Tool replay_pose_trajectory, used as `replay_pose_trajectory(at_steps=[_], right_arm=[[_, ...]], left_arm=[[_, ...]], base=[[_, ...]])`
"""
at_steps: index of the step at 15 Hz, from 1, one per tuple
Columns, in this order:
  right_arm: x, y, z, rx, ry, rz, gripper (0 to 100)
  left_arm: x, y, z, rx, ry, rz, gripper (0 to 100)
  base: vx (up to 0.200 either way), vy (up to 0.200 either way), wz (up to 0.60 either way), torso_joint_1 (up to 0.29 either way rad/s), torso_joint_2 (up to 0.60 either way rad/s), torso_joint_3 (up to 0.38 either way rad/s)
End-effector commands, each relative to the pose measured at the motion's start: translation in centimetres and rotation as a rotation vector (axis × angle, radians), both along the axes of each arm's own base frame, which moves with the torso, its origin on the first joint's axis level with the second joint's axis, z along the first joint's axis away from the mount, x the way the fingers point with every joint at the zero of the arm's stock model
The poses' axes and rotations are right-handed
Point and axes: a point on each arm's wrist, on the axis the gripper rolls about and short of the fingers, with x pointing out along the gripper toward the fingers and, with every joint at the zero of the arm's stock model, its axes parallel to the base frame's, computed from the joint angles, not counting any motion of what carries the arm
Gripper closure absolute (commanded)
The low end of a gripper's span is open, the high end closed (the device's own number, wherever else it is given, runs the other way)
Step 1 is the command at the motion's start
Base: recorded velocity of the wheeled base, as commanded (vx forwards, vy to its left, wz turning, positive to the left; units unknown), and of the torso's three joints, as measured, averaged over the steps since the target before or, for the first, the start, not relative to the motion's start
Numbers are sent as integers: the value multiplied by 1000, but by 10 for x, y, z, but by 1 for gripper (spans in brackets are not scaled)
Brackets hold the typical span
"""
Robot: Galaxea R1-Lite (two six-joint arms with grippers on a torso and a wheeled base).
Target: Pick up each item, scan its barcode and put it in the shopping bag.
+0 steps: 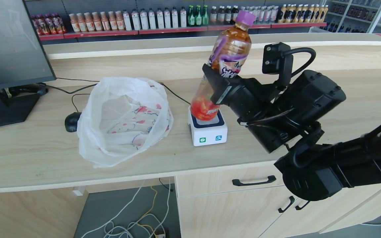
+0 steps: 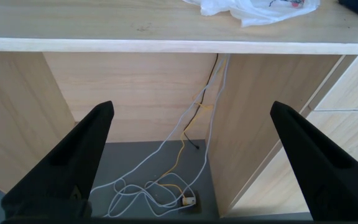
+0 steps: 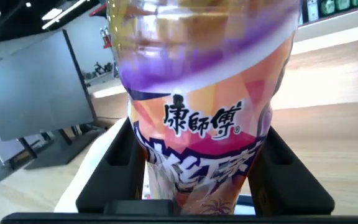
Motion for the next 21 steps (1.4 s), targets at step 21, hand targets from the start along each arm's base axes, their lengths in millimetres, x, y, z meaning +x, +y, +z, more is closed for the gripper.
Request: replay_pose_trajectory(at_steps=[21], right_arm=[[11, -40, -23, -165, -158, -237, 100]], left_arm=[[0, 0, 0, -5, 0, 1, 0]], base=[[0, 86, 0, 1, 1, 0]])
